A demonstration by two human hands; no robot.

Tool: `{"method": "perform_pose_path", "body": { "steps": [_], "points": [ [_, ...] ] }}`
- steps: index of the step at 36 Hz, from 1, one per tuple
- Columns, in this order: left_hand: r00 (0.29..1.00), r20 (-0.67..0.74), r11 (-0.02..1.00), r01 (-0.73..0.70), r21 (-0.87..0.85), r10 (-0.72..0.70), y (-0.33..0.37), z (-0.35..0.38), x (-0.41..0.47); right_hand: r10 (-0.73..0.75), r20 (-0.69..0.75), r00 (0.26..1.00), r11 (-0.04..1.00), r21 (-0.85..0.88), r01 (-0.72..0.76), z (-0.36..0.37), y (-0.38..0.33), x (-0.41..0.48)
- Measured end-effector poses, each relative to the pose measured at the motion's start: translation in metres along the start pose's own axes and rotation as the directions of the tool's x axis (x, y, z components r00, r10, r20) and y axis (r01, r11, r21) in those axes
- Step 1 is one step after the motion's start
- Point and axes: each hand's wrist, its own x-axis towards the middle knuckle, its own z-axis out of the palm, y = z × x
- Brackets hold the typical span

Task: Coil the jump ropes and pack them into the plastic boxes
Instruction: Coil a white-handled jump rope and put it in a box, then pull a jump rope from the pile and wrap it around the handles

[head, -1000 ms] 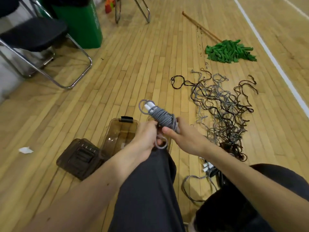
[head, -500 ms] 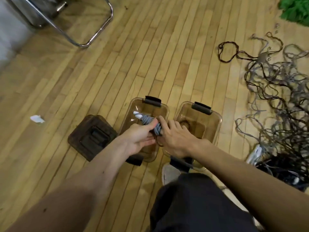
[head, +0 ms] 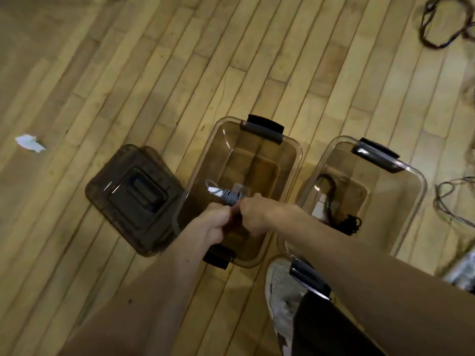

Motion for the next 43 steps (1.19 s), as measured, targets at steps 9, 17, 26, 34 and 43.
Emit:
{"method": "perform_pose_path", "body": {
  "steps": [9, 17, 26, 34, 43],
  "points": [
    [0.984, -0.165, 0.996, 0.071, 0.046, -0.062, -0.01, 0.005, 0.033, -0.007, 0.057, 0.998, 0.992, -0.124, 0.014, 0.02, -0.005, 0.032],
    [0.917, -0.2, 0.643, -0.076, 0.762, 0.346, 0.025, 0.022, -0.024, 0.001, -0.328, 0.945, 0.915, 0.381, 0.132, -0.01, 0.027, -0.032],
    [0.673, 0.465, 0.103, -0.624, 0.775, 0.575, 0.076, 0.164, -0.166, 0.47, -0.456, 0.756, 0.464, 0.856, 0.228, -0.004, 0.19, -0.202],
    [0.621, 0.747, -0.202, -0.72, 0.664, 0.237, -0.001, 0.319, -0.216, 0.765, -0.207, 0.609, 0.185, 0.978, 0.101, 0.11, 0.313, -0.296],
    [0.828, 0.557, -0.192, -0.539, 0.82, 0.058, -0.149, 0.372, -0.095, 0.769, 0.048, 0.637, 0.207, 0.925, -0.319, 0.273, 0.338, -0.248]
  ]
}}
